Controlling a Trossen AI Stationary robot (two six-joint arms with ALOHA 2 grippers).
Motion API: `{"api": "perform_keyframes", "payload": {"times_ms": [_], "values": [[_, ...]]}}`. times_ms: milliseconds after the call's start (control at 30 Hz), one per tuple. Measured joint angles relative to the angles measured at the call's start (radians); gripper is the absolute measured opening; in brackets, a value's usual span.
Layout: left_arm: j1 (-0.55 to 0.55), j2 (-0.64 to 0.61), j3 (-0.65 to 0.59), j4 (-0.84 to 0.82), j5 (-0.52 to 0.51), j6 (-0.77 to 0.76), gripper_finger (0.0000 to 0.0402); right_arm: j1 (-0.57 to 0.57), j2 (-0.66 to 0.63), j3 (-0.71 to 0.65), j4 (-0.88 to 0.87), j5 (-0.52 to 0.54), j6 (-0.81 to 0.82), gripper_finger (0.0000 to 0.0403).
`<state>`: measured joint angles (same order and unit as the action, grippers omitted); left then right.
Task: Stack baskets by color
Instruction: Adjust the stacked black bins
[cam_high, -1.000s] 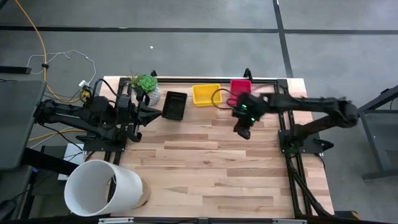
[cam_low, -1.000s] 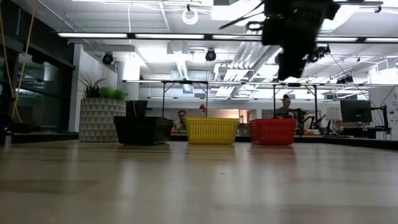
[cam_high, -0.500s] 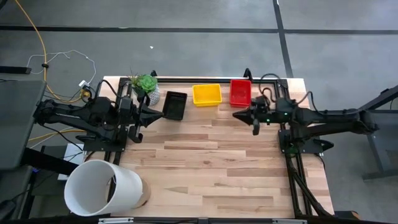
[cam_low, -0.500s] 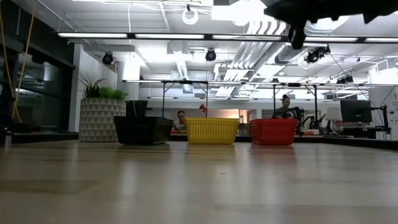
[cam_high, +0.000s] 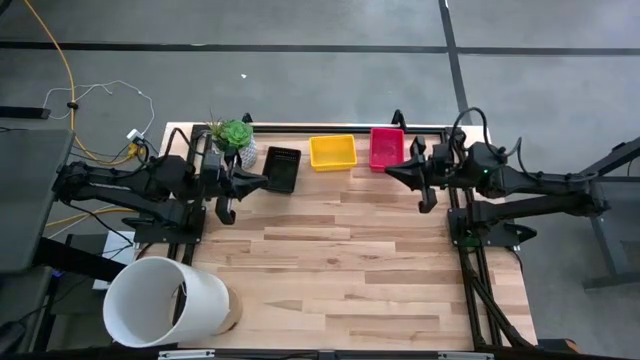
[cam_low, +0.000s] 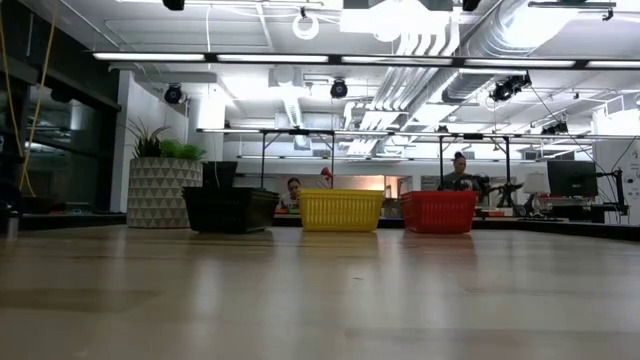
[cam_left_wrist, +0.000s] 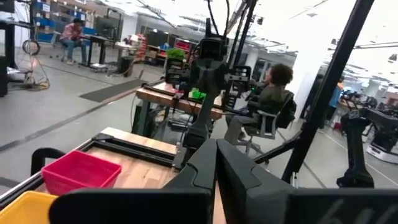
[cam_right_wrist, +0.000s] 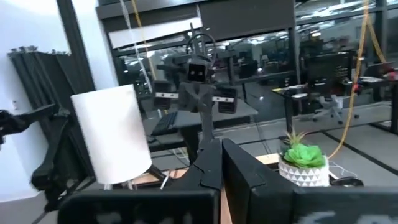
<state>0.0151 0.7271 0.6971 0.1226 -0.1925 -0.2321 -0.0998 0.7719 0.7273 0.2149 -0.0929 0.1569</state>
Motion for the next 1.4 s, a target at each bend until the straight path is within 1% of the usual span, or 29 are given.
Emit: {"api": "perform_keyframes", "payload": {"times_ms": [133,600,833,933,1133,1267,1400], "values": [[0.000,0.003,0.000,0.001,-0.001,0.000,0.0000,0.000,0.000,0.000,-0.018,-0.021,0.000,0.0000],[0.000,0.033,0.000,0.014,-0.004,0.000,0.0000,0.000,0.000,0.000,-0.018,-0.036,0.050,0.0000],[0.000,0.035,0.000,0.015,-0.006,0.007,0.0000,0.000,0.001,0.001,-0.018,-0.036,0.045,0.0000],[0.000,0.034,0.000,0.052,-0.004,0.036,0.0000,0.000,0.001,0.001,-0.019,-0.035,0.041,0.0000],[0.014,0.034,0.000,0.102,-0.004,0.086,0.0000,0.000,0.001,0.001,-0.061,-0.036,-0.050,0.0000],[0.040,0.034,0.000,0.137,0.002,0.068,0.0000,0.000,0.001,0.001,-0.085,-0.028,-0.022,0.0000],[0.071,0.034,0.000,0.184,0.032,0.068,0.0000,0.000,0.001,0.001,-0.084,-0.028,-0.026,0.0000]]}}
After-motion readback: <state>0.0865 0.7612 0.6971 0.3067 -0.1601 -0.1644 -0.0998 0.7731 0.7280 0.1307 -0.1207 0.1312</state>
